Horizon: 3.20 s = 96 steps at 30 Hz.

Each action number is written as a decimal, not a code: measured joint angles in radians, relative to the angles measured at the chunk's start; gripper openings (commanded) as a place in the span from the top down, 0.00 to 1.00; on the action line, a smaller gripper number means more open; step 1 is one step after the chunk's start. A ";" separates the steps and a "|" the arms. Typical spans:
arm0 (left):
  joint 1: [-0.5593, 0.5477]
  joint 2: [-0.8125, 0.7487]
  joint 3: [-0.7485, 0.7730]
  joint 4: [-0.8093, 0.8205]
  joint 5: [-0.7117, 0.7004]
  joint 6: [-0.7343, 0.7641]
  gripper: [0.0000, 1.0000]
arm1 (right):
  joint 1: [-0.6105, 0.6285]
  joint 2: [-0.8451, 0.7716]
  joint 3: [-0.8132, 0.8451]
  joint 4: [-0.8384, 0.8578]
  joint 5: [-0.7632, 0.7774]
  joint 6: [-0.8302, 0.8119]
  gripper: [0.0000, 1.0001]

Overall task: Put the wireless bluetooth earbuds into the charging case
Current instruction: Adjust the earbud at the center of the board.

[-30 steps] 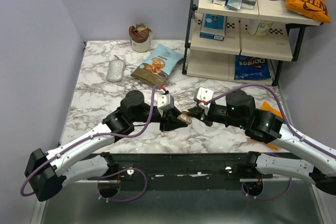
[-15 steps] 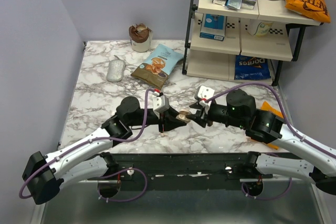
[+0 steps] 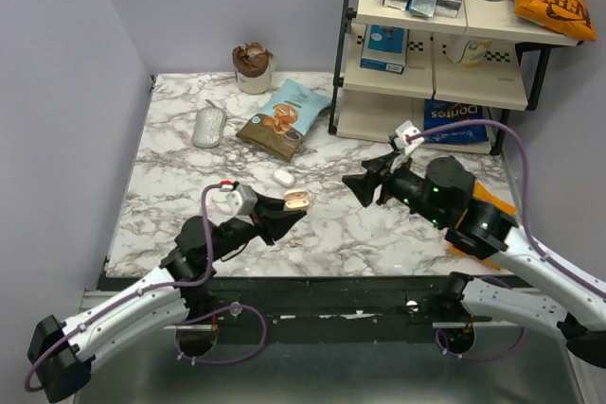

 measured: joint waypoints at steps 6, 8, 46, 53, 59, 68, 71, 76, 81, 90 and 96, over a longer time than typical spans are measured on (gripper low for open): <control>-0.002 -0.234 -0.053 -0.032 -0.164 -0.002 1.00 | -0.035 0.254 -0.166 0.080 -0.056 0.164 0.41; -0.007 -0.255 -0.053 -0.037 -0.189 -0.001 1.00 | -0.035 0.336 -0.213 0.090 -0.103 0.193 0.41; -0.057 -0.380 -0.054 -0.182 -0.335 0.006 1.00 | 0.063 0.982 0.102 0.139 -0.180 0.281 0.46; -0.061 -0.380 -0.054 -0.189 -0.349 0.006 1.00 | 0.063 0.997 0.117 0.140 -0.180 0.292 0.47; -0.067 -0.380 -0.054 -0.189 -0.353 0.006 1.00 | 0.064 1.005 0.125 0.140 -0.180 0.293 0.50; -0.074 -0.381 -0.054 -0.190 -0.356 0.006 1.00 | 0.079 1.012 0.129 0.145 -0.169 0.302 0.53; -0.078 -0.382 -0.054 -0.192 -0.358 0.006 1.00 | 0.082 1.012 0.129 0.146 -0.165 0.307 0.58; -0.087 -0.382 -0.054 -0.194 -0.360 0.006 1.00 | 0.085 1.015 0.129 0.145 -0.161 0.320 0.68; -0.093 -0.382 -0.054 -0.194 -0.362 0.007 1.00 | 0.089 1.016 0.129 0.142 -0.158 0.331 0.74; -0.094 -0.382 -0.054 -0.194 -0.376 0.008 1.00 | 0.087 0.991 0.110 0.125 -0.123 0.354 0.84; -0.094 -0.372 -0.053 -0.193 -0.379 0.010 1.00 | 0.019 0.924 0.078 0.097 -0.104 0.356 0.85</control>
